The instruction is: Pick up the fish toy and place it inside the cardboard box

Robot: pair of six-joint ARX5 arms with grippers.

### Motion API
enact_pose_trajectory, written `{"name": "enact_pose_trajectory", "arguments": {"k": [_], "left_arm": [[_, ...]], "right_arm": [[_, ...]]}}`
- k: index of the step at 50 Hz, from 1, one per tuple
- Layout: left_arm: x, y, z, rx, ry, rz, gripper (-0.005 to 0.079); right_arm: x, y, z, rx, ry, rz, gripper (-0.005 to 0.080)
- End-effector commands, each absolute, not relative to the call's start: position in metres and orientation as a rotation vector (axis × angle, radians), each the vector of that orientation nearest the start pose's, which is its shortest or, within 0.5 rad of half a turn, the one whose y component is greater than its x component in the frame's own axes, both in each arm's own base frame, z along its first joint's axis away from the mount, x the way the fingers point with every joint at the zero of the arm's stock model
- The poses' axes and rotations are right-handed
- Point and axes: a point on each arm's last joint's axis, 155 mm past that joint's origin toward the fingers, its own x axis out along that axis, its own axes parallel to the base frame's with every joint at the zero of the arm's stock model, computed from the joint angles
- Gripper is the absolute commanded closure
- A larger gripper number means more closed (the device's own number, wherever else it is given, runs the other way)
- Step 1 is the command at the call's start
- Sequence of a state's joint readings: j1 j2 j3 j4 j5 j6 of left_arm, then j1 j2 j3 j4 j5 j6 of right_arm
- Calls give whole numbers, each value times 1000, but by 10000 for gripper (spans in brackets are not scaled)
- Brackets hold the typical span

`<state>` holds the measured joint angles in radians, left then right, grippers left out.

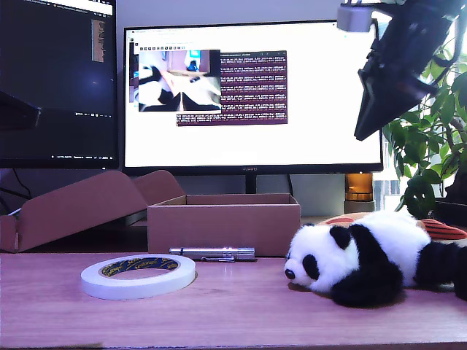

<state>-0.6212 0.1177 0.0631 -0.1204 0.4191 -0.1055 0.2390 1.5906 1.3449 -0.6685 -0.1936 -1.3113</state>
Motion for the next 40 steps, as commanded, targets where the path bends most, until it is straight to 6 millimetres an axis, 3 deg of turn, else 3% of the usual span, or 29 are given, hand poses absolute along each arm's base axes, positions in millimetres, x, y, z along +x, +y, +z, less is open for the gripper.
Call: {"name": "enact_pose_trajectory", "arguments": {"k": [1,7,12,26,40], "left_arm": [[151,-199,134,-75,248,-1021,756],[152,-198,130,-72,262,-1010,756],[154,-196,130,-70,264,-994,756],[159,-193,129,-67,261,-964,756],[159,-193,129,-67,261,-964,756]], "right_arm": [[419,146,170,-1233,477,936,294],[427,161,176,-1255,408,929,293],[426,170,170,-1286,394,963,295],[411,173,119,-1321,511,1104,313],[406,155,73,-1394,670,1146,325]]}}
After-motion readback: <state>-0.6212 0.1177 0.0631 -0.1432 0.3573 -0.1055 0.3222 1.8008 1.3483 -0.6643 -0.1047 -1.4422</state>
